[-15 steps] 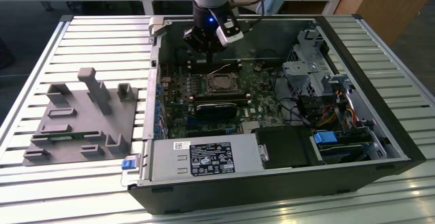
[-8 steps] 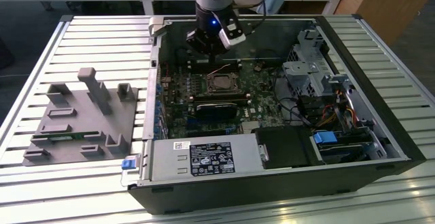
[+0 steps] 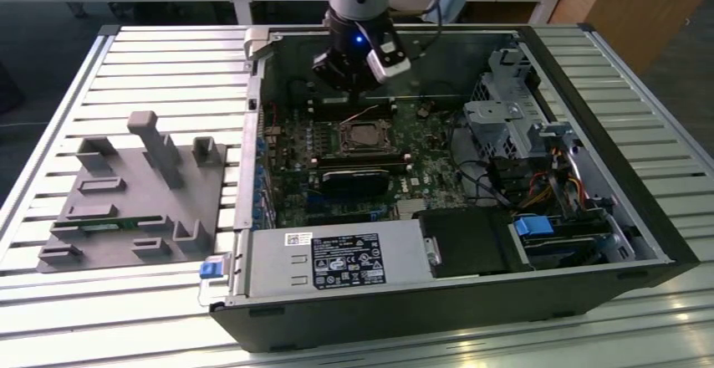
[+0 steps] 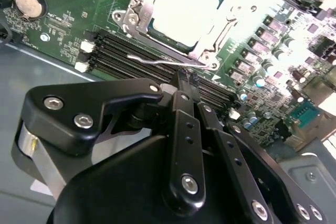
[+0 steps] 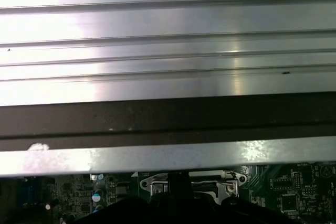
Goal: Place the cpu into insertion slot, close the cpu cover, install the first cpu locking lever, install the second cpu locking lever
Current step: 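Install the first cpu locking lever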
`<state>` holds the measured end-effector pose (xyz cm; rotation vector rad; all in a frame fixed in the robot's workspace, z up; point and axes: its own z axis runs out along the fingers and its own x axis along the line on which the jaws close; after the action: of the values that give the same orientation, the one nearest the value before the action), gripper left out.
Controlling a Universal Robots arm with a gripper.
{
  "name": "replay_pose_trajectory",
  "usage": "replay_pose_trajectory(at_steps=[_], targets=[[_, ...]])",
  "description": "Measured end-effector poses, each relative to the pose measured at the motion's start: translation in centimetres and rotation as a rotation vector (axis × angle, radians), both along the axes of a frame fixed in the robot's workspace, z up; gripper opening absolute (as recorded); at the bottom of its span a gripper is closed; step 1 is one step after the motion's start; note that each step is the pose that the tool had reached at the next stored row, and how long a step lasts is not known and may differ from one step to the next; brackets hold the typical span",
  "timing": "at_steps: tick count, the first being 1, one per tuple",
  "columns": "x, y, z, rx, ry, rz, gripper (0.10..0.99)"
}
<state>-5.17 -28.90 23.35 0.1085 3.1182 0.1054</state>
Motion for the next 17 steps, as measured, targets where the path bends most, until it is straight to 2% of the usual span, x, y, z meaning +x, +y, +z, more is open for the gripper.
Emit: replay_pose_trajectory(at_steps=[5, 17], targets=[[0.22, 0.00, -0.25, 0.000, -0.0001, 0.013, 0.106], [1.44, 0.19, -0.64, 0.000, 0.0002, 0.015, 0.106]])
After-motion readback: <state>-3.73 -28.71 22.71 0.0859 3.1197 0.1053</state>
